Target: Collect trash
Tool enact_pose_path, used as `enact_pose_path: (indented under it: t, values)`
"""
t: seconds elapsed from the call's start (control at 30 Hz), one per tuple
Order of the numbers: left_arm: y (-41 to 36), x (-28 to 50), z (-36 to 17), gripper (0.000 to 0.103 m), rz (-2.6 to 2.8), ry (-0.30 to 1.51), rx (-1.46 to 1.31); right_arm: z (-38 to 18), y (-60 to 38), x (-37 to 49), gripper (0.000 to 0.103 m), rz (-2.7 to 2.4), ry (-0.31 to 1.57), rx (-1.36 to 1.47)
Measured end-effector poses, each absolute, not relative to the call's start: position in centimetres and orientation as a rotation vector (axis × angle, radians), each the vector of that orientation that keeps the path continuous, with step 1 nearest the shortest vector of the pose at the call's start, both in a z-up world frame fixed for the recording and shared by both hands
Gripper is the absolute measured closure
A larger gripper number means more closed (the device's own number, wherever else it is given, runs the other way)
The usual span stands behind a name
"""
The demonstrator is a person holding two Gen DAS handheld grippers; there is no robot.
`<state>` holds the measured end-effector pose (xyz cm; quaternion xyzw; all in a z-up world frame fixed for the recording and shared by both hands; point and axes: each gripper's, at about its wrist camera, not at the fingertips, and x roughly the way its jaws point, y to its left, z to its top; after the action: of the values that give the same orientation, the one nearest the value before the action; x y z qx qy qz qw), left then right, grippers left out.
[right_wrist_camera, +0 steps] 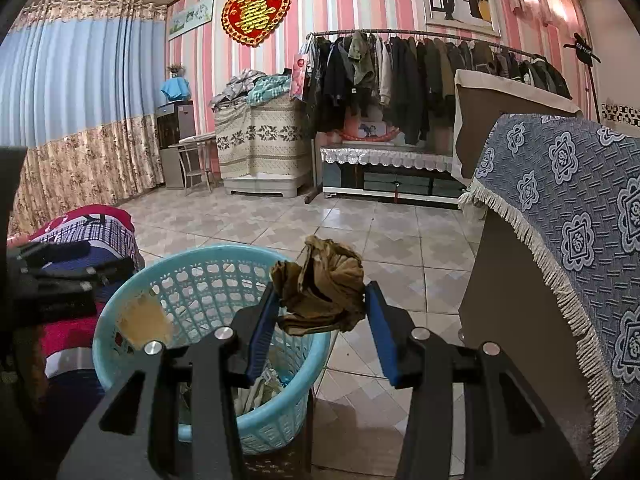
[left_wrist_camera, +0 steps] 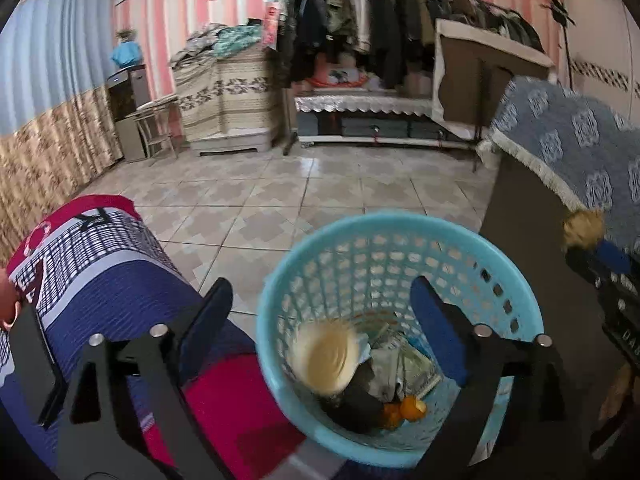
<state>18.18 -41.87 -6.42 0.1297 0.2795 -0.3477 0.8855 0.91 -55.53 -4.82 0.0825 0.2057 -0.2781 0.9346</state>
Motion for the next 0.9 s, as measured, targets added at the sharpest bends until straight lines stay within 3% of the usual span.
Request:
enact_pose_path:
  t: [0.6, 0.63, 0.67, 0.73, 0.8, 0.9]
  values:
    - [-32.2, 20.1, -4.4, 0.008, -0.519, 0.552, 0.236, -6.1, -52.4, 8.7, 0.054, -0.467, 0.481, 0.175]
    - [-31.3, 20.1, -4.1, 0.008, -0.507, 0.551, 0.229, -6.2, -52.3, 9.2, 0.051, -0.459, 0.491, 0.178]
    - [-30.6, 20.2, -3.9, 0.007, -0.495, 0.551, 0.221, -6.3, -52.3, 9.4, 0.040, -0.455, 0.495, 0.179]
    - [-29.1, 20.3, -3.5, 0.007, -0.469, 0.546, 0.204, -6.2, -51.7, 9.7, 0.028, -0.463, 0.499, 0.160]
    - [-27.9, 20.1, -3.3, 0.006, -0.445, 0.539, 0.194, -5.8, -51.1, 9.7, 0.026, -0.446, 0.506, 0.142]
    - [-25.9, 19.9, -2.9, 0.006, -0.413, 0.547, 0.166, -5.1, -50.3, 9.1, 0.013, -0.447, 0.503, 0.135]
